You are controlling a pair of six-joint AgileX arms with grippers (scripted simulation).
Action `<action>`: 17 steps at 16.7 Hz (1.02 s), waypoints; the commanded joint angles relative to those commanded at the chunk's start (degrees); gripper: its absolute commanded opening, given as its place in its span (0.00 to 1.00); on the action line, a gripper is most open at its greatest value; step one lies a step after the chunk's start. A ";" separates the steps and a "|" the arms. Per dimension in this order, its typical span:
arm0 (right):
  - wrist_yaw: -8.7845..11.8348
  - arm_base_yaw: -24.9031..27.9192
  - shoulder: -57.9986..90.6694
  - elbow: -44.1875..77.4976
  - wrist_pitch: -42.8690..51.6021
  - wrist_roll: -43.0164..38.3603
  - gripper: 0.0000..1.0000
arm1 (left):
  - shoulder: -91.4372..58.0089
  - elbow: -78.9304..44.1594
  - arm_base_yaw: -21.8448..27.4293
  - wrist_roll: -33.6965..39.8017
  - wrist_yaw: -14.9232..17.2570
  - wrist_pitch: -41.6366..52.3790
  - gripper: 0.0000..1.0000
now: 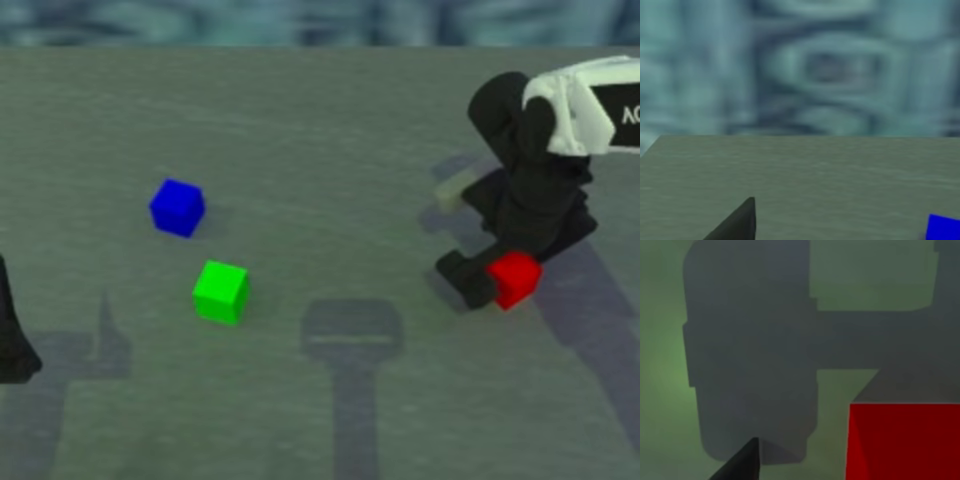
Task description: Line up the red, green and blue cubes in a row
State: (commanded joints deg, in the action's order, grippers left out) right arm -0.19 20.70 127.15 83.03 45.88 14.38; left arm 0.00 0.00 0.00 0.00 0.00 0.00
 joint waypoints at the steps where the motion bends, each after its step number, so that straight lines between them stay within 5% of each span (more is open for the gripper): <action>1: 0.00 0.00 0.00 0.00 0.00 0.00 0.92 | 0.00 0.00 0.00 0.00 0.00 0.00 1.00; 13: 0.00 0.00 0.00 0.00 0.00 0.00 0.02 | 0.00 0.00 0.00 0.00 0.00 0.00 1.00; 17: 0.00 0.00 0.00 0.00 0.00 0.00 0.00 | 0.00 0.00 0.00 0.00 0.00 0.00 1.00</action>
State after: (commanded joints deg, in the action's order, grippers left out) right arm -0.19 20.70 127.15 83.03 45.88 14.38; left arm 0.00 0.00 0.00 0.00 0.00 0.00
